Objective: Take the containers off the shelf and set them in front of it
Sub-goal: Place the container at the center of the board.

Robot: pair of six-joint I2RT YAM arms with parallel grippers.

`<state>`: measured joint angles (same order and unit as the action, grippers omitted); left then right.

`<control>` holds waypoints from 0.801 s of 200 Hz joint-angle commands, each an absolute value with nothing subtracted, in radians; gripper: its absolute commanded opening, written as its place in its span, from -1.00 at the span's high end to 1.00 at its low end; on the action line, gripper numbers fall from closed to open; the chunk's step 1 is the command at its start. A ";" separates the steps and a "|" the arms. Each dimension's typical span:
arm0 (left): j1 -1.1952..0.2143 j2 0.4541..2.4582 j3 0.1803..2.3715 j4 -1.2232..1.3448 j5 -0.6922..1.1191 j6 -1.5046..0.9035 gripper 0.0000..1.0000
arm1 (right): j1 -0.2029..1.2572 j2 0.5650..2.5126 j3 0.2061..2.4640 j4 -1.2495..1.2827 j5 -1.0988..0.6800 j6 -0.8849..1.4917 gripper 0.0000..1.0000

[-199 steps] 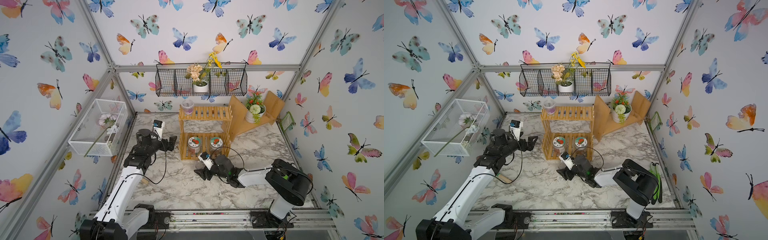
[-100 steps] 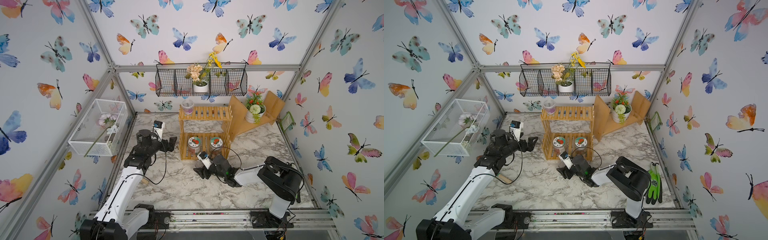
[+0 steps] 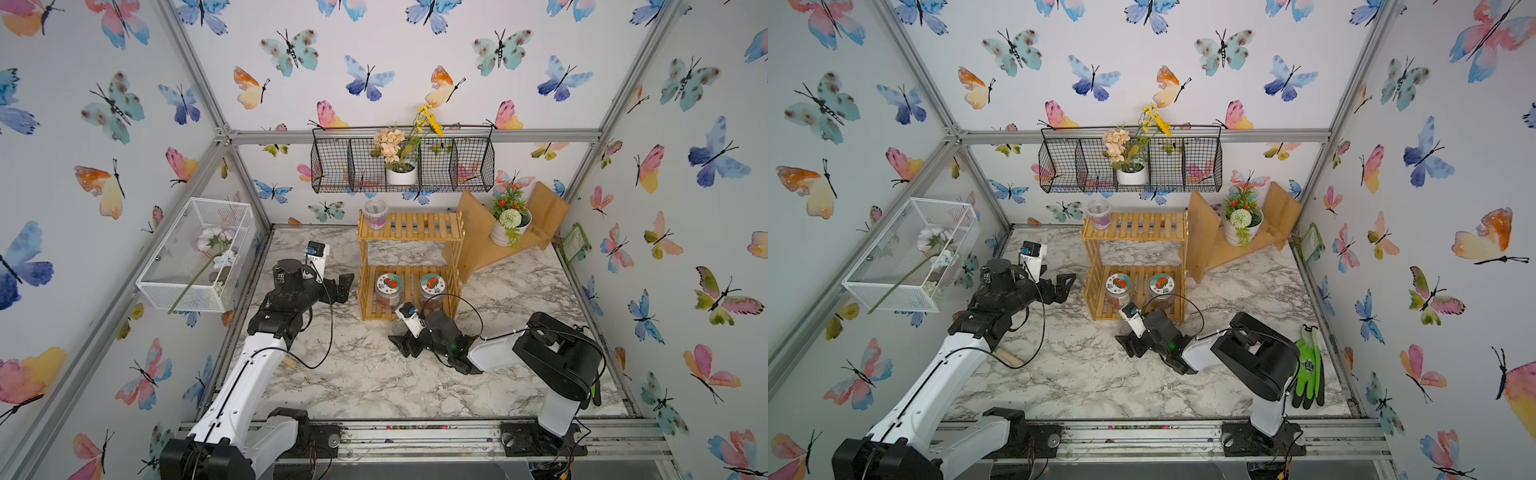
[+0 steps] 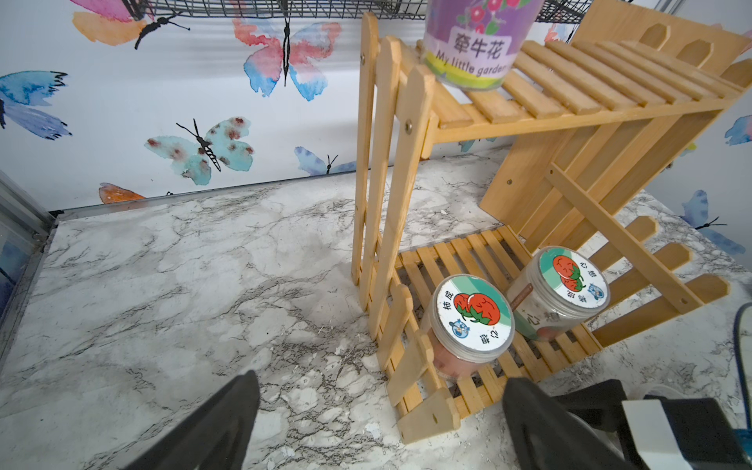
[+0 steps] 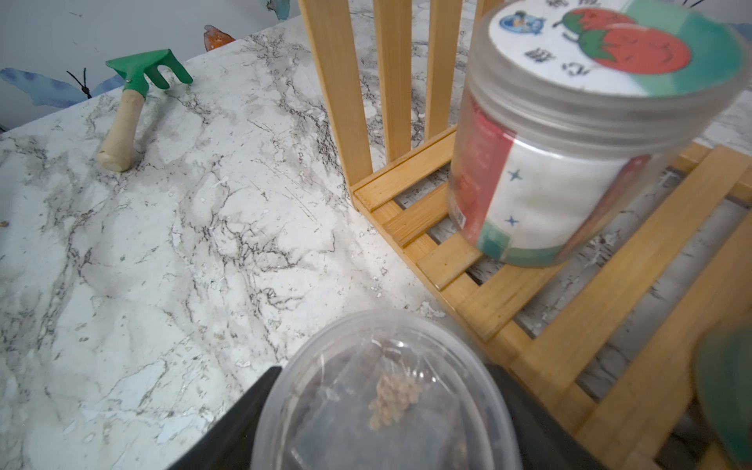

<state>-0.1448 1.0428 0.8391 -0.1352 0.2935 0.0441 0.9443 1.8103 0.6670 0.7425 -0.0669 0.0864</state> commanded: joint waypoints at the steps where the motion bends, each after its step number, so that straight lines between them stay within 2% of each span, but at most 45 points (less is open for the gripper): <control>1: -0.142 1.039 0.845 -0.140 0.293 0.049 -0.99 | 0.951 1.805 0.683 0.737 -0.028 0.092 -0.68; 131: -0.142 1.049 0.877 -0.137 0.304 0.054 -0.99 | 0.951 1.585 0.737 0.598 -0.054 0.131 -0.96; 160: -0.141 1.062 0.913 -0.124 0.337 0.073 -0.99 | 0.951 1.513 0.769 0.519 -0.040 0.138 -0.97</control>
<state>-0.1448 1.0504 0.8555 -0.1375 0.2939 0.0463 0.9443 1.5753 0.7238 0.6094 -0.0563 0.1196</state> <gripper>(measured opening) 0.996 0.982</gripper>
